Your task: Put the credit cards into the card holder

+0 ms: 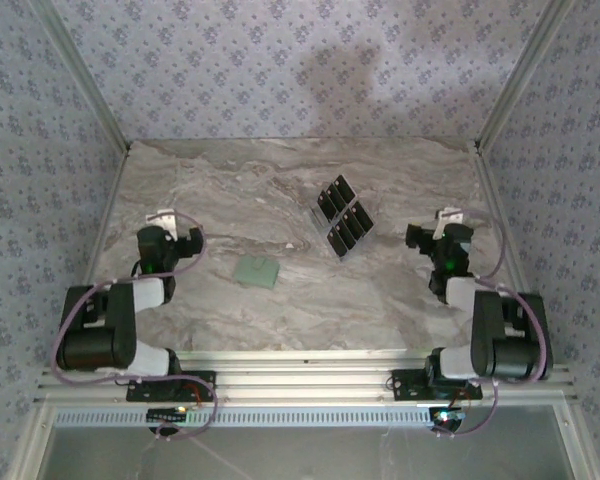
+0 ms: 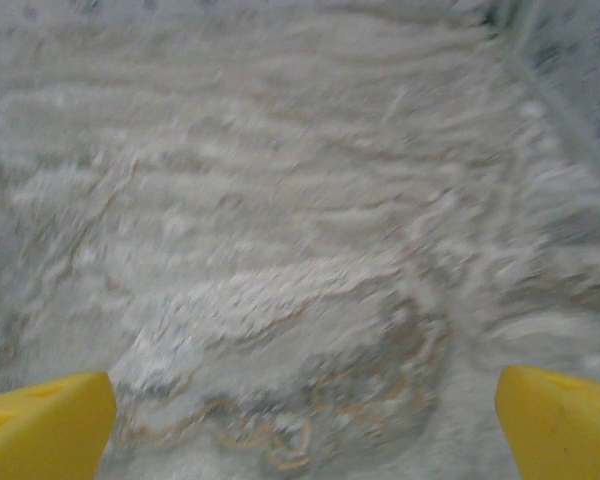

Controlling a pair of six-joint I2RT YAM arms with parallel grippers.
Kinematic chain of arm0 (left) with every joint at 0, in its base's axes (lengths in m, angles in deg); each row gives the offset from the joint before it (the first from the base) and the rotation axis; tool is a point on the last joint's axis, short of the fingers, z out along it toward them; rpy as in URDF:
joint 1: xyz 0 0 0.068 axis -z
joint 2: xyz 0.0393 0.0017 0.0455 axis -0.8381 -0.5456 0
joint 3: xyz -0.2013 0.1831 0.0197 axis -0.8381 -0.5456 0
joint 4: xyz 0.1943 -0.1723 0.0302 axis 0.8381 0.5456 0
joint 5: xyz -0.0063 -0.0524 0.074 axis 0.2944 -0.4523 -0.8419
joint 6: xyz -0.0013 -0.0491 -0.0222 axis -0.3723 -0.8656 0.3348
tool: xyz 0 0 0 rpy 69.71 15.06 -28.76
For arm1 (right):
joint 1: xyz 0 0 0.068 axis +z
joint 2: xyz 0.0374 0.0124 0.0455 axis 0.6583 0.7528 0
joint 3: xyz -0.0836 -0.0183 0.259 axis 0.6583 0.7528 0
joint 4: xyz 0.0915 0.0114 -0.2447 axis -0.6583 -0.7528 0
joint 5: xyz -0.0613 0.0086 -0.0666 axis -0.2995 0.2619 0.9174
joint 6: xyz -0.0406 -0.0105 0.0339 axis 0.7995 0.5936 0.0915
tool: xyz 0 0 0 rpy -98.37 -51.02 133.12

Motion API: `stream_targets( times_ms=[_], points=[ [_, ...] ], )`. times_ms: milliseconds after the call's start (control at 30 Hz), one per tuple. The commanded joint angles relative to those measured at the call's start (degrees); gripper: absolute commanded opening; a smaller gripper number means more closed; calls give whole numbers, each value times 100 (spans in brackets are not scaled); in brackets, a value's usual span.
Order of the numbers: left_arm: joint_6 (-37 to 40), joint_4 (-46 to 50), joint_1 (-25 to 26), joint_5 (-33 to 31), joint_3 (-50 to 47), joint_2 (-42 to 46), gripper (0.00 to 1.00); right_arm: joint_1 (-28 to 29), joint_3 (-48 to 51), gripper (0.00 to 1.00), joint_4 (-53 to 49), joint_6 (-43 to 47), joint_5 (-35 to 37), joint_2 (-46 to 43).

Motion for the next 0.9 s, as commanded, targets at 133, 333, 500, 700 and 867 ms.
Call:
stream_targets(
  times_ms=[133,333,500,700,867],
  points=[
    [-597,2253,60,-889,931,1355,100,-328,-1510,100,-3419,-2133,687,-1215],
    [-1818,4472,264,-866,1630,2207,100,-811,-2111,100,-4492,-2969,-1055,-1664],
    [-2898,5948,434,-650,1727,2646,100,618,-2606,91,-5313,-2279,-1302,-2033],
    [-3676,6618,544,-535,1422,3106,100,3084,-3168,86,-6054,-1862,-694,-1271],
    [-4079,6701,554,-494,1508,2909,100,4674,-4151,83,-6301,-1352,-231,313]
  ],
)
